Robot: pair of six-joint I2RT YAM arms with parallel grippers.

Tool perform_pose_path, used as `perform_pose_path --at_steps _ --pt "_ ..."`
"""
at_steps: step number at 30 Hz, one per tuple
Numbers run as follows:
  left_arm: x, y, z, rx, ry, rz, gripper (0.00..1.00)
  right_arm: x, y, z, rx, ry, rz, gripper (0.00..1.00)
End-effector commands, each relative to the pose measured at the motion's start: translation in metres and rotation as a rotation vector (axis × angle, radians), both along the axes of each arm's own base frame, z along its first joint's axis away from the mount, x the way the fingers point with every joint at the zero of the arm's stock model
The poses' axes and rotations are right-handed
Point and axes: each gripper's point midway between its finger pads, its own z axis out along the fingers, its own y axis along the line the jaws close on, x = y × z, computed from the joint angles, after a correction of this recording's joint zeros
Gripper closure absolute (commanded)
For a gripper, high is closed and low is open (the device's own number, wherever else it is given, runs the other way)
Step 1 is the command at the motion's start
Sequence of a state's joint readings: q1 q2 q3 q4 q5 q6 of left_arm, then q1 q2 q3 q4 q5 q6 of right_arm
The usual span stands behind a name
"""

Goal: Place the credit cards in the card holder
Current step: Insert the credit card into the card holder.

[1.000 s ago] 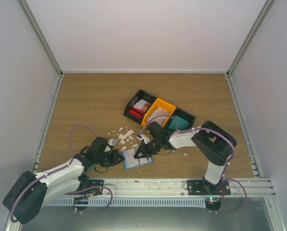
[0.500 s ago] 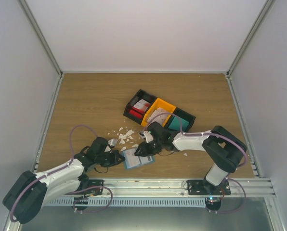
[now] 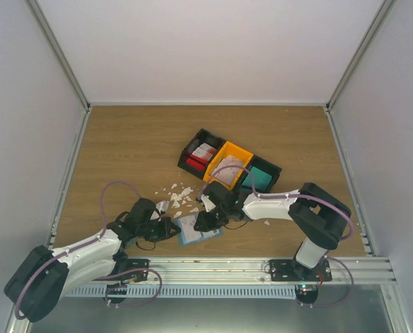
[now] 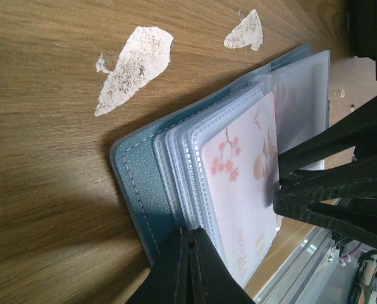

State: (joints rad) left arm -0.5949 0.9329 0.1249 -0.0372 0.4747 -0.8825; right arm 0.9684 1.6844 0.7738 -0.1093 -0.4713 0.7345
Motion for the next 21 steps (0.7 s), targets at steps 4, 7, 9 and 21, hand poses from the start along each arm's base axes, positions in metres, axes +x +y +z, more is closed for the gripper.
perform_pose_path --at_steps 4,7,9,21 --pt "0.011 -0.007 0.016 -0.031 -0.088 -0.014 0.94 0.029 -0.010 0.017 -0.112 -0.157 -0.011 0.64" --pt "0.015 -0.003 0.019 -0.004 -0.102 0.006 0.92 0.052 -0.018 0.039 -0.144 -0.252 -0.035 0.58" --pt "0.023 -0.002 0.027 0.007 -0.138 0.026 0.84 0.068 -0.023 0.057 -0.155 -0.321 -0.038 0.56" --pt "0.061 -0.003 0.074 0.029 -0.298 0.096 0.55 0.183 -0.034 0.137 -0.203 -0.628 -0.072 0.50"
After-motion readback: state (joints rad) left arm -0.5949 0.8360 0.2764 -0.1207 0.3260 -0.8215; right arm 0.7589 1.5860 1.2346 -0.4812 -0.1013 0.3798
